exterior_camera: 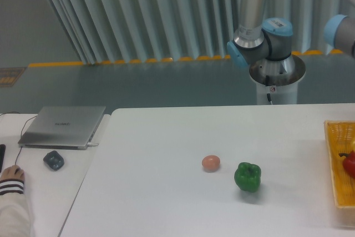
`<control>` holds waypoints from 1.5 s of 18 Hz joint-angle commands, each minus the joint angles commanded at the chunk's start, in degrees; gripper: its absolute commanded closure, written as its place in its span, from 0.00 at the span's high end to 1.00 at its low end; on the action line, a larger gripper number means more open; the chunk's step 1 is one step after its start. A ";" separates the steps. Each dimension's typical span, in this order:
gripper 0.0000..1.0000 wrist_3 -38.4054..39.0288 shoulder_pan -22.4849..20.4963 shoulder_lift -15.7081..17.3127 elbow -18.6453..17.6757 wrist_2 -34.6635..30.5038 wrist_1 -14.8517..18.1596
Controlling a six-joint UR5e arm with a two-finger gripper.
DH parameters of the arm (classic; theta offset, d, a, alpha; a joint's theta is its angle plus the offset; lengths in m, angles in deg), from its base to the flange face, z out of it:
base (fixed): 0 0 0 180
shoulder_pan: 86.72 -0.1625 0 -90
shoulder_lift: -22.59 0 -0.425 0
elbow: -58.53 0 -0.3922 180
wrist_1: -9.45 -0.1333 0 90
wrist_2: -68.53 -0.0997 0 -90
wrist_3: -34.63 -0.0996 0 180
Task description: Place the yellow pepper in a basket
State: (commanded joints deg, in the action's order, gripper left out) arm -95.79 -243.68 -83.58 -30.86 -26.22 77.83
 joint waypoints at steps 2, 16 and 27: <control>0.47 -2.02 -0.97 -0.35 0.00 0.00 -0.36; 1.00 -2.21 -1.94 -0.62 0.26 0.61 -0.97; 1.00 11.39 3.94 0.00 0.88 1.76 -0.80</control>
State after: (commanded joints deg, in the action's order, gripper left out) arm -84.40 -239.74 -83.58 -29.98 -24.46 77.04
